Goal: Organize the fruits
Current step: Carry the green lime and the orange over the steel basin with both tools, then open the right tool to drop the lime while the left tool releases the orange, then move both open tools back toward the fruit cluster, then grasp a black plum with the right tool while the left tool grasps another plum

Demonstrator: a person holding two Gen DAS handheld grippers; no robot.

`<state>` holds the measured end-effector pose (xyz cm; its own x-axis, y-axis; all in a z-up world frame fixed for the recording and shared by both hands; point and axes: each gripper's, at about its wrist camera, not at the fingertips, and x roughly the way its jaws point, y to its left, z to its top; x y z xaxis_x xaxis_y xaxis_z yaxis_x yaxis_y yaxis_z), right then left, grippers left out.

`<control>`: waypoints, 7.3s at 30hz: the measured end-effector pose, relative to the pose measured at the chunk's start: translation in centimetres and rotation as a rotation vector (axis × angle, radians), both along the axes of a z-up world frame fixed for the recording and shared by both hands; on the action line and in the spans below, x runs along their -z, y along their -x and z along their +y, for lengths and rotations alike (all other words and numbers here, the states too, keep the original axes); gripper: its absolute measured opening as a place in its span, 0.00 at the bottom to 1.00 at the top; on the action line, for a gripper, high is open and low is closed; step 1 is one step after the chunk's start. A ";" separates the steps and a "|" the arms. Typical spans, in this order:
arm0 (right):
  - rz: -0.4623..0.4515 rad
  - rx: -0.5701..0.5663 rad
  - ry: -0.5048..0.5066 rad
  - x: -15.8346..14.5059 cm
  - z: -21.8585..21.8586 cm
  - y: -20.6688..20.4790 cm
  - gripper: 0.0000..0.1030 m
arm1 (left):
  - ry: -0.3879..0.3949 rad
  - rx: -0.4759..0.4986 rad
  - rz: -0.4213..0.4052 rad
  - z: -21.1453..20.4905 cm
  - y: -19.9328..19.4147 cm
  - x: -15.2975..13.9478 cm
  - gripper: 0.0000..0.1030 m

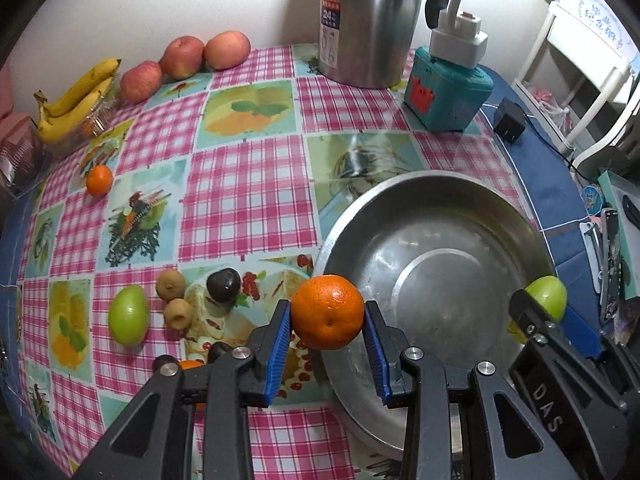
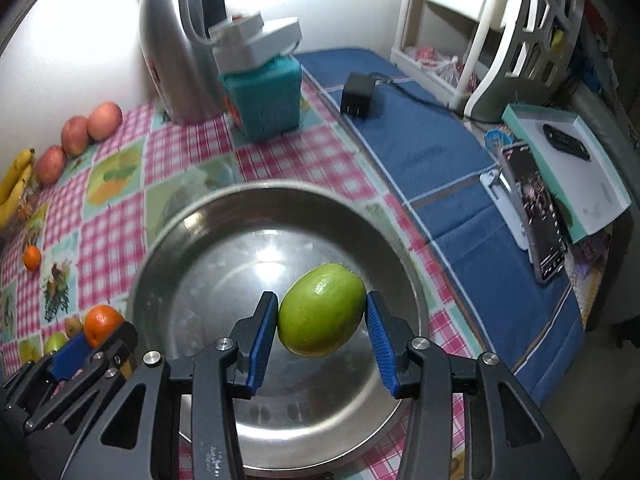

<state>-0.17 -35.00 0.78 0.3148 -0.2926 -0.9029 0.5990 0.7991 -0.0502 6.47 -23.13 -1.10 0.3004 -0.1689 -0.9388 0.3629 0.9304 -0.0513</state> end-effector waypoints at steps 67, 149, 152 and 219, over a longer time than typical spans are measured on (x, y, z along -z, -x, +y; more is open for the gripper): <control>-0.017 -0.175 -0.063 -0.4 3.1 -1.5 0.73 | 0.021 -0.289 -0.042 10.1 -2.5 -1.4 0.79; -0.093 -0.450 -0.171 0.3 16.6 -4.0 0.97 | 0.130 -0.346 -0.039 21.7 -2.8 -1.6 1.00; -0.087 -0.448 -0.182 0.6 16.8 -4.2 0.96 | 0.137 -0.345 -0.008 21.5 -3.0 -0.8 1.00; -0.069 -0.249 -0.397 4.3 13.0 -4.3 0.27 | 0.210 -0.301 0.197 17.1 -2.4 4.8 0.46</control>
